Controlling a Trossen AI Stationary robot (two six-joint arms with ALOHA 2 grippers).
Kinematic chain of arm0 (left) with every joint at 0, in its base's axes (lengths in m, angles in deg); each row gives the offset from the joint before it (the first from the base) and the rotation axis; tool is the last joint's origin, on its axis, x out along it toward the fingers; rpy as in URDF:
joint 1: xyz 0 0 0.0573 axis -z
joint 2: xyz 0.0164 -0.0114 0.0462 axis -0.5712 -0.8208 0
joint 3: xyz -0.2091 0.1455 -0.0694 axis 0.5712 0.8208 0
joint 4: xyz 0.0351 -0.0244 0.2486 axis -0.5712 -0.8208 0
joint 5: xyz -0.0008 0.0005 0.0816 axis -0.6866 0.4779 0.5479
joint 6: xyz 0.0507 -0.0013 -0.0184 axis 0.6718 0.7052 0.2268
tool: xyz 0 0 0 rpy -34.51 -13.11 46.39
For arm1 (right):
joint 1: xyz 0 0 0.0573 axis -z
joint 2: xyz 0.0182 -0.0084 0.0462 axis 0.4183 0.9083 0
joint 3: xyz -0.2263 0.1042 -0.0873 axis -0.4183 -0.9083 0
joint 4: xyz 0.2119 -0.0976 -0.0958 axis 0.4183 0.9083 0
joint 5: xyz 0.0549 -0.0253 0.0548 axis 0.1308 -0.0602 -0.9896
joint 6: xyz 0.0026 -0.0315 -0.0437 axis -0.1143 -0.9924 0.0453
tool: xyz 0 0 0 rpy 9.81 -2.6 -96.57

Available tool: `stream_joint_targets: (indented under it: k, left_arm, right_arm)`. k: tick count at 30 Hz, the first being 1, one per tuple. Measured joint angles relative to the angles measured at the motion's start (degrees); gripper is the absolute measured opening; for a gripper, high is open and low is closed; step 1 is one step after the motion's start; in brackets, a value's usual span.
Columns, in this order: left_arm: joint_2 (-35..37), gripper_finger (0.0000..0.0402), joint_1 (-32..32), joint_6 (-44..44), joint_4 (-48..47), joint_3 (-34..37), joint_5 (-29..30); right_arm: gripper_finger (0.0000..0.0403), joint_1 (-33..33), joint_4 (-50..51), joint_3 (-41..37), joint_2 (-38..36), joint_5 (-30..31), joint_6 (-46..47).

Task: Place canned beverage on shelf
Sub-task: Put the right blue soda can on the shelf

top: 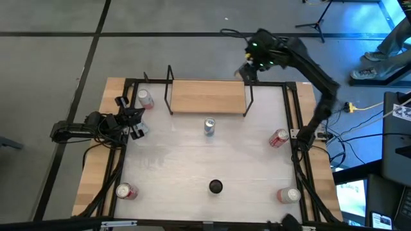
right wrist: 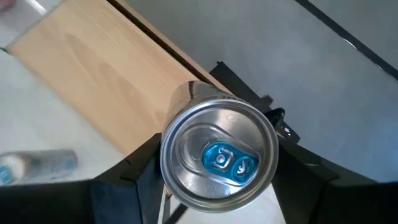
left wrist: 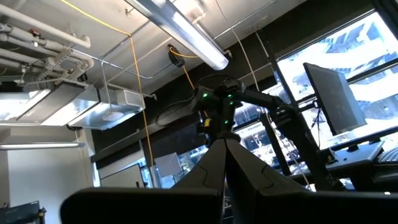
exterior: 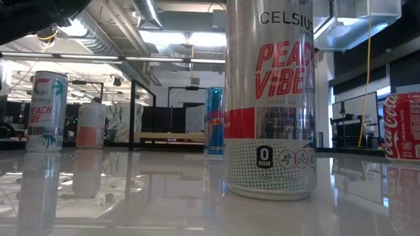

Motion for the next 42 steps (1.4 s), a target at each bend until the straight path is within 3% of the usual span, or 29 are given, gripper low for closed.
stream_joint_targets:
  k: [5,12,42]
  left_arm:
    - [0.0,0.0007,-0.02,0.02,-0.04,0.0,0.09]
    - [0.02,0.0007,-0.02,0.04,-0.07,0.0,0.07]
    - [0.02,0.0007,0.0,0.17,0.07,0.0,-0.02]
  right_arm:
    - [0.0227,1.39,0.66,6.28,7.48,-0.56,-1.51]
    - [0.0227,4.66,2.56,6.99,13.9,-0.8,-3.52]
    - [0.0227,7.02,1.28,7.04,24.45,-4.95,-6.54]
